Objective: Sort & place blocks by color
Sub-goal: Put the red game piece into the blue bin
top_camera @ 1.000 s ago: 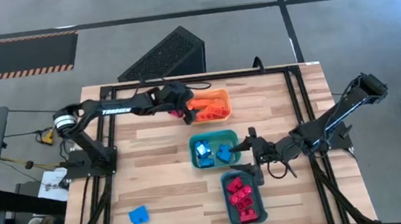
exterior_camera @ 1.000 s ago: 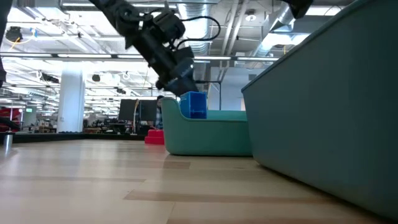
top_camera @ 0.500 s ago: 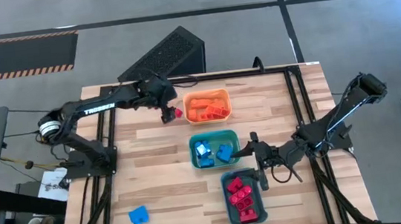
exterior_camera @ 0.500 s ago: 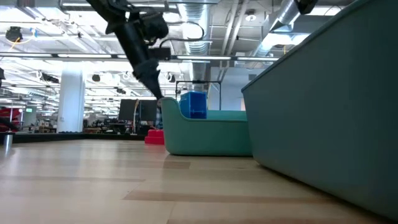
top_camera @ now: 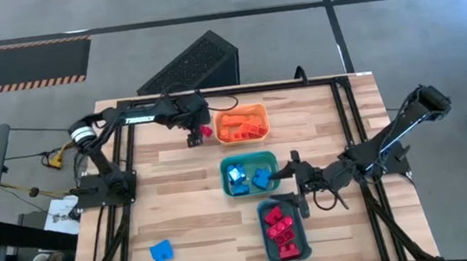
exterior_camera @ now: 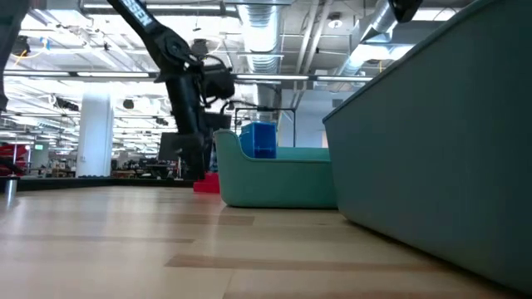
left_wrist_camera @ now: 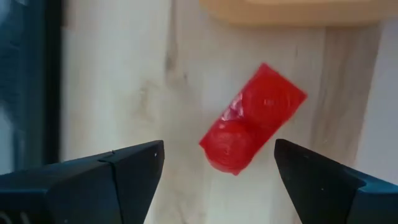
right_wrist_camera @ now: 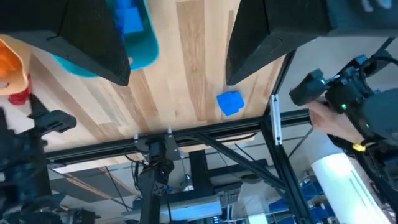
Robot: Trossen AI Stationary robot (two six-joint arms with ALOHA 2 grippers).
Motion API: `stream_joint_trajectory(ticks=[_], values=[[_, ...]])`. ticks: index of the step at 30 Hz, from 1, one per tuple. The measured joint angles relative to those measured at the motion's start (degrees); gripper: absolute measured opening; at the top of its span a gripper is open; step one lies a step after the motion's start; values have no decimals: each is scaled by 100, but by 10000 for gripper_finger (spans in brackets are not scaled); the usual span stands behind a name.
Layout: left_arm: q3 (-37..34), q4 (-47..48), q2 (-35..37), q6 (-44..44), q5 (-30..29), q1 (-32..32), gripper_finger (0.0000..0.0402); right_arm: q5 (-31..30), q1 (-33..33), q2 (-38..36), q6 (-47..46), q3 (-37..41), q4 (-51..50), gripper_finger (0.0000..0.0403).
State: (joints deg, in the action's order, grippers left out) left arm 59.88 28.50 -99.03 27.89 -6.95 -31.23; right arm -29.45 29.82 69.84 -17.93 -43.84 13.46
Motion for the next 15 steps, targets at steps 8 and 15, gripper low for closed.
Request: stream_joint_trajectory(ticks=[8,15], values=[[27,25,-562,99,316,-59,288,-50,-144,0,-7,7,-337,286],[16,56,-644,14,554,-47,213,-61,-146,0,-9,7,-420,286]])
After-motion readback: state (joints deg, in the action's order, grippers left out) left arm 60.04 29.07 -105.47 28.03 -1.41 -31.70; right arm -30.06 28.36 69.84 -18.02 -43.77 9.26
